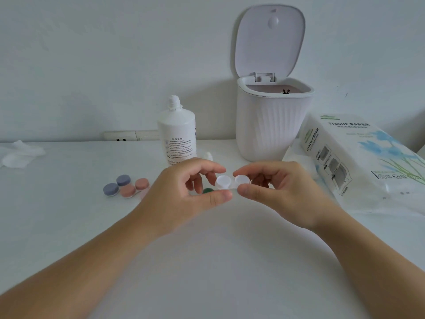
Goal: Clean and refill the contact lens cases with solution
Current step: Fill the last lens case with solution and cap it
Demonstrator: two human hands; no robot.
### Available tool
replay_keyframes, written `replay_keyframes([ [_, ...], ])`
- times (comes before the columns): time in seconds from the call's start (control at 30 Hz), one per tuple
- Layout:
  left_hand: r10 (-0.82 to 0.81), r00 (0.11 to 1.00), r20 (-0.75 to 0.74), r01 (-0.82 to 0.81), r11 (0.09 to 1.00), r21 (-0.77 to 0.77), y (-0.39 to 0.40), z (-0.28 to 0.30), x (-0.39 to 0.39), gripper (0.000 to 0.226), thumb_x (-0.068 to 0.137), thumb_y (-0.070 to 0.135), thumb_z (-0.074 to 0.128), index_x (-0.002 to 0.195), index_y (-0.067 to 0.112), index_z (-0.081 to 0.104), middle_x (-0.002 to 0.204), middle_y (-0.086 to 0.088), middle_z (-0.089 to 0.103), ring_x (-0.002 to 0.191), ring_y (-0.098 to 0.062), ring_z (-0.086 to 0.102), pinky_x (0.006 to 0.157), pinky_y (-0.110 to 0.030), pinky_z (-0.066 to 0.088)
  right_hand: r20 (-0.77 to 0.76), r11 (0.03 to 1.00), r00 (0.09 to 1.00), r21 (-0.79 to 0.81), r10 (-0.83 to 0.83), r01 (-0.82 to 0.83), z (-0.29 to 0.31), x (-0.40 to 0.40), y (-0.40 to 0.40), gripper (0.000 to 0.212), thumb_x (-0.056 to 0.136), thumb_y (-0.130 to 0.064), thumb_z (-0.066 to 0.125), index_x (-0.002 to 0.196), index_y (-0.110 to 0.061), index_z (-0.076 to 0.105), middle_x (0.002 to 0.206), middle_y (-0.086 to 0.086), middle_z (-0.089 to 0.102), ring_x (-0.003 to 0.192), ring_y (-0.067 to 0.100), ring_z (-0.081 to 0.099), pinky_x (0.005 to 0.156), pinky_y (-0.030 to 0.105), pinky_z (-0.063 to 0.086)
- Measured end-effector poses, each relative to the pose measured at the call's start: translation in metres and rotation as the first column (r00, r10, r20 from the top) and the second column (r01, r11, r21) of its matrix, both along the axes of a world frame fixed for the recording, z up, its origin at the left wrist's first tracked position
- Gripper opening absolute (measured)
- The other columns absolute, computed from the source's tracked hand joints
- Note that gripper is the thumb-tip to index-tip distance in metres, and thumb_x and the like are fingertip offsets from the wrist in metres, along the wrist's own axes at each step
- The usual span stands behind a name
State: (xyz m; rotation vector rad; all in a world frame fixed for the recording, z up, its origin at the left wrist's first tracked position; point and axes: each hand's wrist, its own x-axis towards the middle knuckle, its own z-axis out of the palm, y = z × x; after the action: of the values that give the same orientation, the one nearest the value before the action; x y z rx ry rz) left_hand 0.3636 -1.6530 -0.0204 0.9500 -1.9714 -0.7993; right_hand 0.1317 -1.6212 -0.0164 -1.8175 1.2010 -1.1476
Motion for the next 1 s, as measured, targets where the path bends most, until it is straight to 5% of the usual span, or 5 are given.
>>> replay_keyframes([
  [0.27,-0.028,0.997,-0.072,0.037,0.991,0.128,0.001,0.002,-0.003,0.018,0.074,0.040,0.082,0.090,0.035,0.076,0.066,0.022,0.063,0.059,-0.004,0.046,0.053,-0.013,0.038,-0.028,1.000,1.000,-0.018,0.012,-0.013,-0.001,0.005,-0.001,0.028,0.074,-0.045,0.080,0.099,-0.035,0.077,0.071,-0.012,0.060,0.066,0.008,0.049,0.066,0.027,0.043],
  [0.4,-0.009,0.997,-0.078,0.022,0.985,0.169,-0.001,0.001,-0.001,0.025,0.068,0.049,0.081,0.091,0.038,0.077,0.067,0.017,0.064,0.060,-0.003,0.049,0.055,-0.013,0.039,0.035,0.998,0.998,0.000,-0.058,0.058,-0.003,-0.002,-0.005,0.032,0.073,-0.053,0.076,0.100,-0.036,0.077,0.075,-0.017,0.067,0.066,0.006,0.053,0.062,0.019,0.044],
  [0.53,-0.052,0.993,-0.105,0.073,0.976,0.205,-0.004,0.000,0.002,0.021,0.072,0.048,0.082,0.089,0.037,0.078,0.071,0.008,0.068,0.065,-0.013,0.051,0.060,-0.025,0.041,-0.269,0.920,0.880,-0.116,-0.393,0.375,-0.015,-0.006,-0.016,0.015,0.081,-0.051,0.071,0.089,-0.038,0.071,0.069,-0.016,0.061,0.056,0.001,0.049,0.056,0.017,0.038],
  [0.73,-0.042,0.996,-0.073,0.055,0.982,0.182,-0.003,0.002,0.003,0.022,0.068,0.051,0.078,0.087,0.039,0.077,0.060,0.022,0.058,0.055,-0.001,0.044,0.051,-0.011,0.036,-0.614,0.914,0.701,-0.083,-0.361,0.398,-0.021,0.003,-0.021,0.067,0.065,-0.082,0.055,0.113,-0.036,0.063,0.083,-0.017,0.052,0.074,-0.002,0.051,0.057,0.024,0.036],
  [1.0,-0.041,0.998,-0.045,0.049,0.982,0.181,-0.005,0.002,0.004,0.012,0.078,0.035,0.083,0.089,0.037,0.077,0.060,0.023,0.060,0.055,0.000,0.045,0.050,-0.009,0.036,-0.578,0.933,0.741,-0.109,-0.341,0.344,-0.023,0.006,-0.024,0.022,0.084,-0.052,0.068,0.089,-0.031,0.070,0.073,-0.012,0.058,0.069,0.003,0.053,0.056,0.024,0.035],
])
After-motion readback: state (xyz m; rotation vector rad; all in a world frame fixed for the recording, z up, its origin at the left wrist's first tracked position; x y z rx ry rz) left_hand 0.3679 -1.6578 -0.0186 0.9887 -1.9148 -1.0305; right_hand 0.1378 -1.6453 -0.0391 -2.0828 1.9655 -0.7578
